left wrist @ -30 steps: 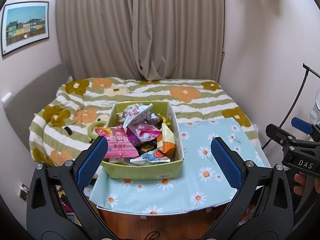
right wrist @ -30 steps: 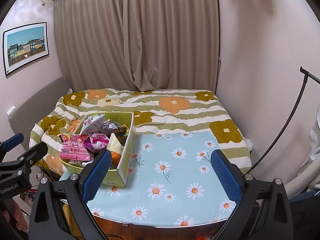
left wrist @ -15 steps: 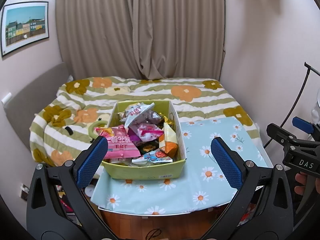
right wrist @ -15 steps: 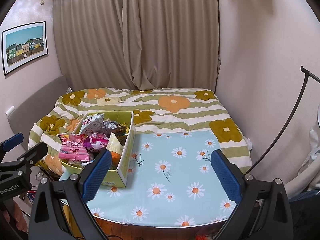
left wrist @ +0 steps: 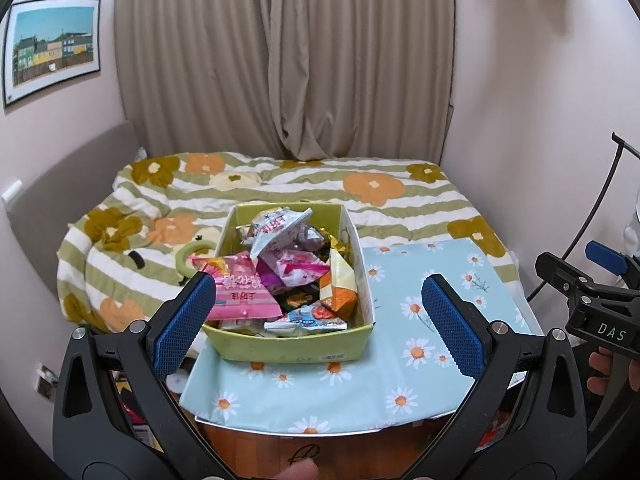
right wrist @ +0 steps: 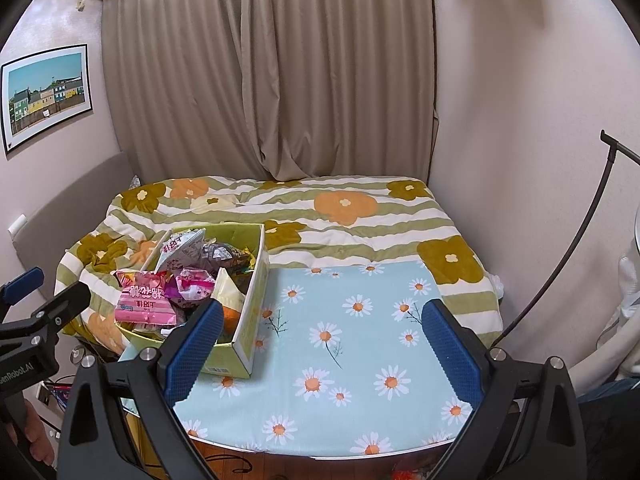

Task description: Organize snacks

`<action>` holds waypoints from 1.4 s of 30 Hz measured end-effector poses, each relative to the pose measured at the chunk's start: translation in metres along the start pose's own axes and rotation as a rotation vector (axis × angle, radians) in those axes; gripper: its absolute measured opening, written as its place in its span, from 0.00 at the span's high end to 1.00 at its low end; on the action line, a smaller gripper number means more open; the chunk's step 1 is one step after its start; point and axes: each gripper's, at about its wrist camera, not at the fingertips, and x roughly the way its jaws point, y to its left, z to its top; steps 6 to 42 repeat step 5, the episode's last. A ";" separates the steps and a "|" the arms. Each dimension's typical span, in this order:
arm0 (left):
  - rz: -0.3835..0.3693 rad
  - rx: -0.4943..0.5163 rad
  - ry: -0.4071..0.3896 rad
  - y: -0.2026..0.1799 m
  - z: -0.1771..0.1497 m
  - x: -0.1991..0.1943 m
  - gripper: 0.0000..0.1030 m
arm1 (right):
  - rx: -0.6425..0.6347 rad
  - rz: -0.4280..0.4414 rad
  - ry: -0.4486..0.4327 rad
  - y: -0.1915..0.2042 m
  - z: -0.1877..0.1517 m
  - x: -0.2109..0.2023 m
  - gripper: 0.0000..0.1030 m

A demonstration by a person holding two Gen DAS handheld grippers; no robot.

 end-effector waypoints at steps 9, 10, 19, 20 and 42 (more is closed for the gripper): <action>0.009 0.018 -0.017 0.000 0.002 0.001 0.01 | 0.001 0.001 0.001 -0.001 0.000 0.000 0.04; 0.009 0.018 -0.017 0.000 0.002 0.001 0.01 | 0.001 0.001 0.001 -0.001 0.000 0.000 0.04; 0.009 0.018 -0.017 0.000 0.002 0.001 0.01 | 0.001 0.001 0.001 -0.001 0.000 0.000 0.04; 0.009 0.018 -0.017 0.000 0.002 0.001 0.01 | 0.001 0.001 0.001 -0.001 0.000 0.000 0.04; 0.009 0.018 -0.017 0.000 0.002 0.001 0.01 | 0.001 0.001 0.001 -0.001 0.000 0.000 0.04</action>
